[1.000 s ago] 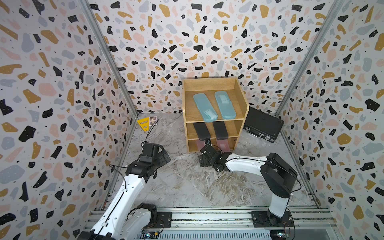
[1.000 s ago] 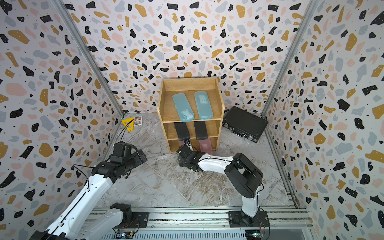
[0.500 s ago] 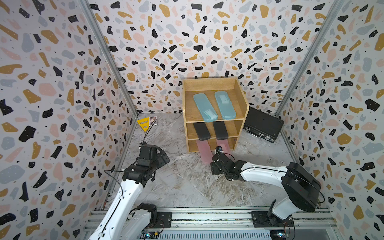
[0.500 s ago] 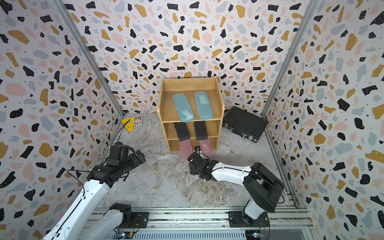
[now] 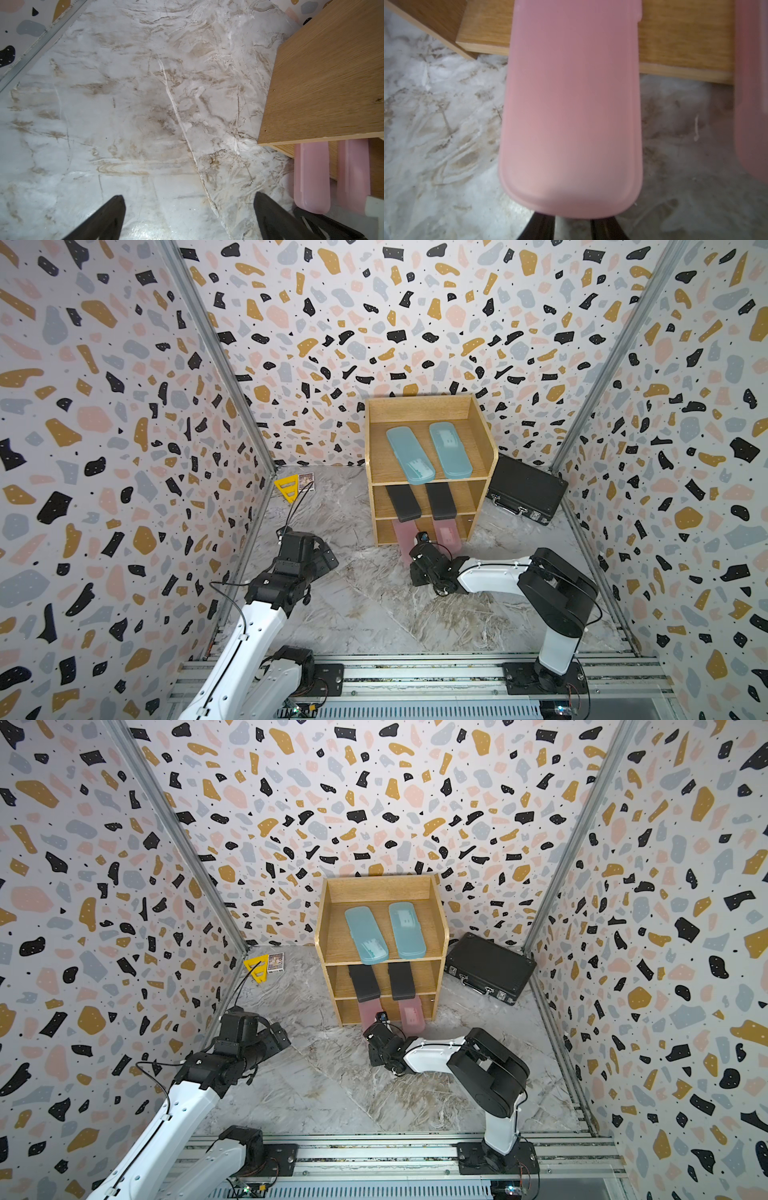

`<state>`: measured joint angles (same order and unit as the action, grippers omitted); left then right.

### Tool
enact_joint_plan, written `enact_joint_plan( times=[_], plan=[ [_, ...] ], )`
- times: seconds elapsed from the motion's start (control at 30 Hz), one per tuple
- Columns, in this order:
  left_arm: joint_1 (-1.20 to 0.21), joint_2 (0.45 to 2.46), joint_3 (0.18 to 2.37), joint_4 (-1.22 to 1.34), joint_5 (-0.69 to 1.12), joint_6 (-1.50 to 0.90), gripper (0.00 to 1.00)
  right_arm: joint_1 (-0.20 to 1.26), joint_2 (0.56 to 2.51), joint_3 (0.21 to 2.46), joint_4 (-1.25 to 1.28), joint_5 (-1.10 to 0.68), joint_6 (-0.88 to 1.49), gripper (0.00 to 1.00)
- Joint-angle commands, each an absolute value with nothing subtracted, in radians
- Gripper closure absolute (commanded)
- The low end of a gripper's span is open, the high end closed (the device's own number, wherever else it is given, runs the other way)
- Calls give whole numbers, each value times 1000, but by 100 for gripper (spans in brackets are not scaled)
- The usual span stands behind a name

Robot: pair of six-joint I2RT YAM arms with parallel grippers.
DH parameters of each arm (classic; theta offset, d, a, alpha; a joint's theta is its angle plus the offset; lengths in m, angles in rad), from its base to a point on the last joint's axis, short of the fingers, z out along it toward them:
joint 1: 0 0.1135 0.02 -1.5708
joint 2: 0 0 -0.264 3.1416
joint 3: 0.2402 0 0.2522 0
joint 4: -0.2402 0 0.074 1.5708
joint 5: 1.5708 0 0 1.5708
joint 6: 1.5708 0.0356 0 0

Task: Place the pencil cases on the shelf according to color
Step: Place the pencil case on the shelf, then reset both arms

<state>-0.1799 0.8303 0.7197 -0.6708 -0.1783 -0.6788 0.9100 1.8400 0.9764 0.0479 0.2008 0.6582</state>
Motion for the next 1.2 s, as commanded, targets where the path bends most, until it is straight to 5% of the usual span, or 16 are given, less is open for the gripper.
enact_joint_plan(
  times=[0.0, 0.27, 0.43, 0.73, 1.0, 1.17],
  plan=[
    [-186, 821, 686, -615, -238, -688, 0, 892, 1864, 1026, 52, 205, 660, 67],
    [-187, 821, 658, -578, -299, -684, 0, 869, 1893, 1068, 73, 213, 611, 63],
    [-190, 811, 631, -521, -370, -658, 0, 875, 1796, 984, 113, 174, 603, 24],
    [-219, 718, 483, -239, -542, -432, 0, 906, 1495, 752, 5, 246, 570, 0],
    [-224, 748, 276, 237, -565, -176, 0, 904, 1238, 612, -350, 776, 559, 0],
    [-223, 970, 194, 578, -559, -69, 0, 837, 1087, 602, -439, 1015, 534, 0]
  ],
)
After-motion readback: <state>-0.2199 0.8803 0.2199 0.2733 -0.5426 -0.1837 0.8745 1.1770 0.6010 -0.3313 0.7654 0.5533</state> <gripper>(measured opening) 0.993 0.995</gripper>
